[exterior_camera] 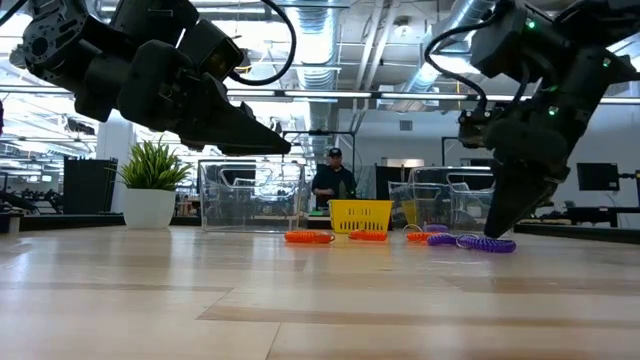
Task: Sort spring keychains
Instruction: Put the bottom purple spring keychain into the right transparent bin
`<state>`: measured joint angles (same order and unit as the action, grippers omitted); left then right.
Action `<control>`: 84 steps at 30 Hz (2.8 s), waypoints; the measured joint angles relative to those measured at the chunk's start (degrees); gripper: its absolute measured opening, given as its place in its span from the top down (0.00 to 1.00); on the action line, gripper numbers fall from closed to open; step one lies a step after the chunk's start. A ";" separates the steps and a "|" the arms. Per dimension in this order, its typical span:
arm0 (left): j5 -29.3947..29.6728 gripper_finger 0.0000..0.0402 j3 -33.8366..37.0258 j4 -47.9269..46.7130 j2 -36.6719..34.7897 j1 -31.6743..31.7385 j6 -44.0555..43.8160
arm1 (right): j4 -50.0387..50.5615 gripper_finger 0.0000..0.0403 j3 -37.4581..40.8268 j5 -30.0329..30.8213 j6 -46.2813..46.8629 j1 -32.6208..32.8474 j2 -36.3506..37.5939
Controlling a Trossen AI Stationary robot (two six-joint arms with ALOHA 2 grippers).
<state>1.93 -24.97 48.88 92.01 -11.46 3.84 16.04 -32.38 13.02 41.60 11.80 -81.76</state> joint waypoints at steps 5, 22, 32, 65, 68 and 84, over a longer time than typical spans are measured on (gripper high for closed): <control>0.01 0.55 0.00 0.00 0.00 0.00 0.00 | 0.03 0.82 -0.94 0.00 -0.06 0.04 0.00; 0.01 0.55 0.00 -0.02 0.00 0.00 0.00 | -1.17 0.82 1.02 0.78 0.01 0.04 -0.05; 0.00 0.55 0.00 -0.02 0.00 0.00 0.00 | -3.75 0.82 4.08 0.83 0.21 0.06 0.09; 0.01 0.55 0.00 -0.02 0.00 0.00 -0.02 | -5.03 0.82 1.31 0.83 -3.18 1.91 -0.12; 0.00 0.55 0.00 -0.02 0.00 0.00 -0.01 | -4.85 0.82 2.33 0.85 -3.11 1.49 -0.11; 0.00 0.55 0.00 -0.02 0.00 0.00 0.00 | -10.15 0.83 6.27 -0.67 -3.09 -1.06 0.07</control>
<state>1.93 -24.97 48.86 92.01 -11.46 3.83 5.89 -26.11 12.35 38.50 10.74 -81.69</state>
